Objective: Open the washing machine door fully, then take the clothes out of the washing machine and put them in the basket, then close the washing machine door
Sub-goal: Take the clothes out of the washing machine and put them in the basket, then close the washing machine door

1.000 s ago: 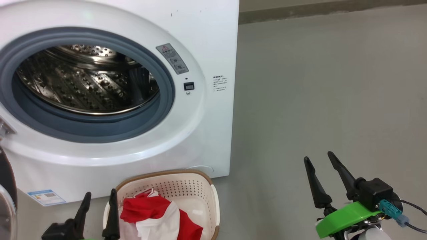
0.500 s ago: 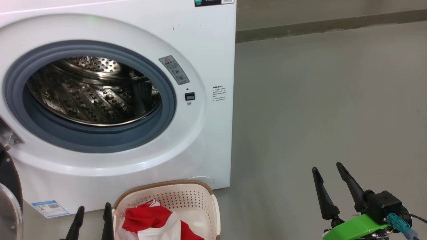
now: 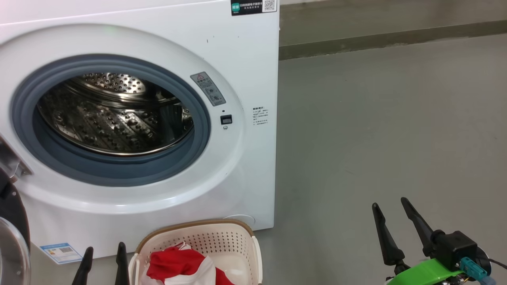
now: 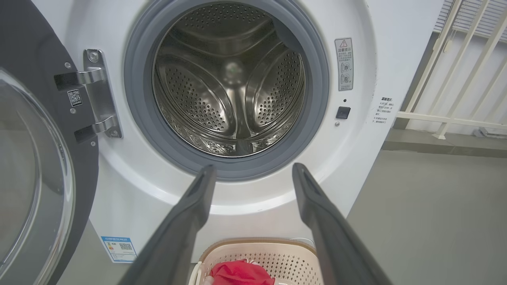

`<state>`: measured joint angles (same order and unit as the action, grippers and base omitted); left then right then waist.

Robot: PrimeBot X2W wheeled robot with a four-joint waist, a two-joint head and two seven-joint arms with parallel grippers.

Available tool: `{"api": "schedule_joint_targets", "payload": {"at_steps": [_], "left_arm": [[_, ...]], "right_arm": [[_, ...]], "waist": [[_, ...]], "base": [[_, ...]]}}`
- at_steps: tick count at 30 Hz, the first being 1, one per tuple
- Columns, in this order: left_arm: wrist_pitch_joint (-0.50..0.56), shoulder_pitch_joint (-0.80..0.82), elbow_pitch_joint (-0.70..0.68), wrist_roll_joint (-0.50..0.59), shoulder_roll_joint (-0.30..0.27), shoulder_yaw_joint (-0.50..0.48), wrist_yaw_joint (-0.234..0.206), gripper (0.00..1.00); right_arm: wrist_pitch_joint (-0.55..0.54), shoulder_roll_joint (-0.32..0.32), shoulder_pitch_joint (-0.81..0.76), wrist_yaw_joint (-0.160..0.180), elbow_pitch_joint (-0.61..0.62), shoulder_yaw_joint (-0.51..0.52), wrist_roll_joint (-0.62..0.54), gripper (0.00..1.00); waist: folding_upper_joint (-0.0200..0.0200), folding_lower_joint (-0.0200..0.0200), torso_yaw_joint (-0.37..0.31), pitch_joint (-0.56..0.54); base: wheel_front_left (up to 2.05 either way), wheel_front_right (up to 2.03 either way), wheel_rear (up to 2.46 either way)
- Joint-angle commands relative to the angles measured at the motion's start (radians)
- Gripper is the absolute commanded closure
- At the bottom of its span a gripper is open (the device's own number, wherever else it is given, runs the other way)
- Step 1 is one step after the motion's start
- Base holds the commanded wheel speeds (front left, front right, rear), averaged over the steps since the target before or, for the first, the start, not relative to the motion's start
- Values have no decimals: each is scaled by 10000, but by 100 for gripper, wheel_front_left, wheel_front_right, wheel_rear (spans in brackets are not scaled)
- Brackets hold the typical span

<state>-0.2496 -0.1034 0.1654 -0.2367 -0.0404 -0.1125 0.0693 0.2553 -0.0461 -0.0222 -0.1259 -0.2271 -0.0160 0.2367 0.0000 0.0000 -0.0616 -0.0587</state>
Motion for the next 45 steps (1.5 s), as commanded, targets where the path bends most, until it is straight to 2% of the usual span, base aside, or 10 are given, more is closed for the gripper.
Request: {"api": "schedule_joint_targets", "payload": {"at_steps": [1,14,22,45], "left_arm": [[-122,160,-282,170,-99,-360,-36,0],[-122,152,-231,295,-99,-452,35,0],[-122,124,-287,258,-99,-540,-118,0],[-122,175,-391,269,-99,-364,-222,0]], "right_arm": [[65,-41,56,-48,218,-239,-73,0],[65,-41,-24,-48,230,-297,-103,0],[65,-41,-13,-48,232,-314,-119,0],[65,-119,58,-48,190,-292,-145,0]], "waist": [[0,0,10,-20],[0,0,62,-28],[0,0,22,-6],[0,0,139,129]], "base": [[0,0,0],[0,0,0],[-31,31,0],[-136,136,0]]}}
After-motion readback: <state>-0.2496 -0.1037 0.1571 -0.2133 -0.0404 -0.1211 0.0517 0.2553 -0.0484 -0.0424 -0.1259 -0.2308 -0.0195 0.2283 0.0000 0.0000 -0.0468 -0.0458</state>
